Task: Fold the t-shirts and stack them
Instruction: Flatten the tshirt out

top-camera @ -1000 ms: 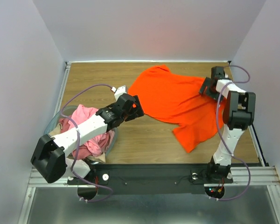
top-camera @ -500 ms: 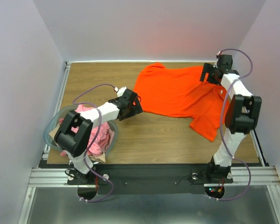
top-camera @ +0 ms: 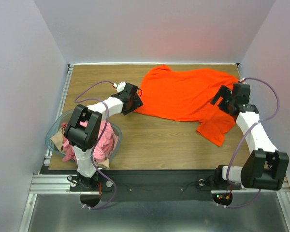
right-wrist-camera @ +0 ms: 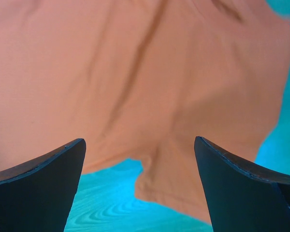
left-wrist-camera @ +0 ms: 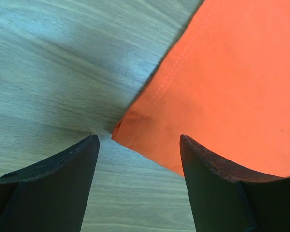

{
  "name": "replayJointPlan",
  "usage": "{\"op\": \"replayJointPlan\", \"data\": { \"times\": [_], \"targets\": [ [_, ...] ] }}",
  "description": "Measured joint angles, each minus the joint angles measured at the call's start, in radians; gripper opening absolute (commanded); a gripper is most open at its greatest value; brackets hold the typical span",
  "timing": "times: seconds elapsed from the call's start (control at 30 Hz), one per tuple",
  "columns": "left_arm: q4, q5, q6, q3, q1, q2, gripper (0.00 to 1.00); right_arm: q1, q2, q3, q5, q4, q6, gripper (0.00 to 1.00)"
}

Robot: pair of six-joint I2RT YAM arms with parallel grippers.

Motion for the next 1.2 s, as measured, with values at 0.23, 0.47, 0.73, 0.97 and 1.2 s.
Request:
{"op": "replayJointPlan", "data": {
  "times": [0.23, 0.47, 0.73, 0.97, 1.2],
  "targets": [
    [0.011, 0.004, -0.015, -0.015, -0.004, 0.008, 0.72, 0.000, -0.208, -0.157, 0.083, -0.077, 0.145, 1.00],
    [0.020, -0.019, -0.024, 0.000, -0.004, 0.043, 0.29, 0.000, -0.304, -0.196, 0.105, -0.137, 0.214, 1.00],
    [0.044, -0.016, -0.016, 0.005, -0.004, 0.064, 0.00, 0.000, -0.307, -0.283, 0.096, -0.235, 0.292, 1.00],
    [0.080, -0.017, -0.013, -0.075, -0.004, 0.010, 0.00, 0.000, -0.274, -0.425, 0.077, -0.308, 0.379, 0.97],
    [0.106, -0.006, -0.009, -0.131, -0.004, -0.034, 0.00, 0.000, -0.191, -0.428, 0.091, -0.254, 0.406, 0.69]
  ]
}}
